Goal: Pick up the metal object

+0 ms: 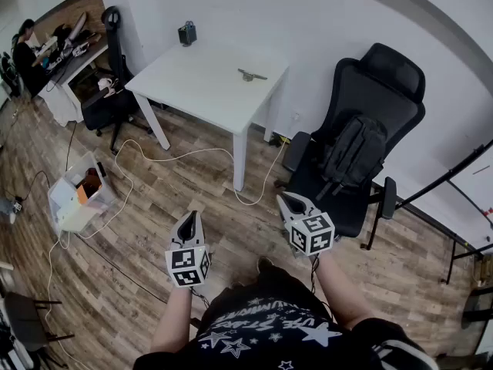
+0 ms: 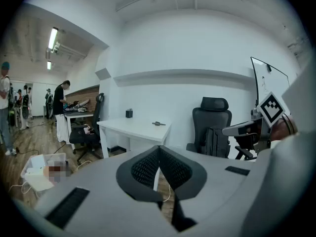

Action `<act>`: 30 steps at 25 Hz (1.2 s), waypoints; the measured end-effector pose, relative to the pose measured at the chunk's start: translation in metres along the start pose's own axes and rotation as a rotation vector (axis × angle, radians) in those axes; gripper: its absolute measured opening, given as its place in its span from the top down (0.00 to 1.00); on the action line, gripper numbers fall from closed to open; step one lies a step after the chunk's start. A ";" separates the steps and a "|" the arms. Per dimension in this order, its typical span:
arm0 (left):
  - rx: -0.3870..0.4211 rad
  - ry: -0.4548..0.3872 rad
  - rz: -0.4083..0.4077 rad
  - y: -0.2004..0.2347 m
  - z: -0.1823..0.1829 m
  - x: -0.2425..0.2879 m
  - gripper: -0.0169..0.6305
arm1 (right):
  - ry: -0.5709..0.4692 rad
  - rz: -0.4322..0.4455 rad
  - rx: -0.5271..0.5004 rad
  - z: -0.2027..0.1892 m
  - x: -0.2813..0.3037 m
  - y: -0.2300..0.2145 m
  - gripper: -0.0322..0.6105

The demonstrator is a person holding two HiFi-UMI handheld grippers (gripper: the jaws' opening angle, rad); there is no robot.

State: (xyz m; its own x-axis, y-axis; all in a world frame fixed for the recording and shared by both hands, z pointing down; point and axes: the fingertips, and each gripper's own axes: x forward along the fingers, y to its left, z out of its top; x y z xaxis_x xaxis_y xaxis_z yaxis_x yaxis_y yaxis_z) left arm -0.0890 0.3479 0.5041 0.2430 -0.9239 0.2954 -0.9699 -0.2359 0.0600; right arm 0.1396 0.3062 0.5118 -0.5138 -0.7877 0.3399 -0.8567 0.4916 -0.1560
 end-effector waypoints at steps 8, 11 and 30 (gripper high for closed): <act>-0.008 0.003 -0.008 0.013 -0.009 -0.020 0.94 | 0.012 -0.004 -0.007 -0.009 -0.003 0.026 0.87; -0.004 0.000 -0.014 0.017 -0.012 -0.027 0.94 | 0.007 -0.004 -0.007 -0.011 -0.004 0.035 0.87; 0.002 0.026 0.037 0.070 -0.020 -0.009 0.94 | 0.037 0.008 0.023 -0.016 0.067 0.037 0.87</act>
State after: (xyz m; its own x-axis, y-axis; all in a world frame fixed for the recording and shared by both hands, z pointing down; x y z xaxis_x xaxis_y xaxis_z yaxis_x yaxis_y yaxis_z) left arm -0.1591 0.3462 0.5248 0.2069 -0.9237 0.3223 -0.9781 -0.2026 0.0472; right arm 0.0743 0.2781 0.5439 -0.5191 -0.7694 0.3722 -0.8536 0.4888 -0.1802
